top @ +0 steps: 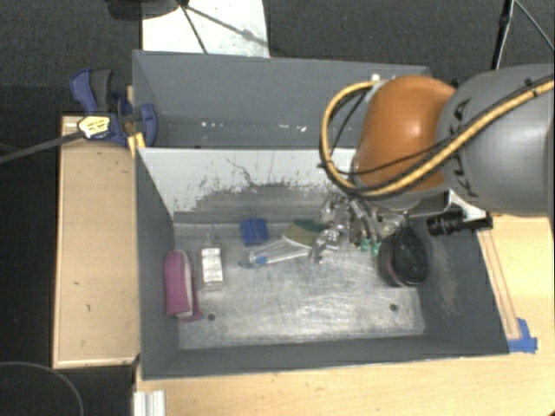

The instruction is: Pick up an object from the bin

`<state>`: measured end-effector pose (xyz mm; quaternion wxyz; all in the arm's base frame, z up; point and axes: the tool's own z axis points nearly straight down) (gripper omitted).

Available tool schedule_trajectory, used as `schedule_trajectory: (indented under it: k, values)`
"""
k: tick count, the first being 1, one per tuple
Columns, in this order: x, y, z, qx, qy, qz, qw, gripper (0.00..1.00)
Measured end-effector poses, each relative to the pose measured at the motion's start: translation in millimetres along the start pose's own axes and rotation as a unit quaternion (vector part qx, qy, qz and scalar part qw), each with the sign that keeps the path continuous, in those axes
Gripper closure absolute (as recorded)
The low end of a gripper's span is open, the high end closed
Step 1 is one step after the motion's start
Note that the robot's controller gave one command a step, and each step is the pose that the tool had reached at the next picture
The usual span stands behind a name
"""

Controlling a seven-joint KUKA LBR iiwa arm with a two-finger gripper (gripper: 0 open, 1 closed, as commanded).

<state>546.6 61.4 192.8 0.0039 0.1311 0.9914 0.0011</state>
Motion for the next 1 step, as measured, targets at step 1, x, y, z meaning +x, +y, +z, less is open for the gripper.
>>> schedule_trajectory:
  k: [1]
  values:
    - [-11.0,29.8,-45.2,0.0,-0.0001,-0.145,0.9895,1.0]
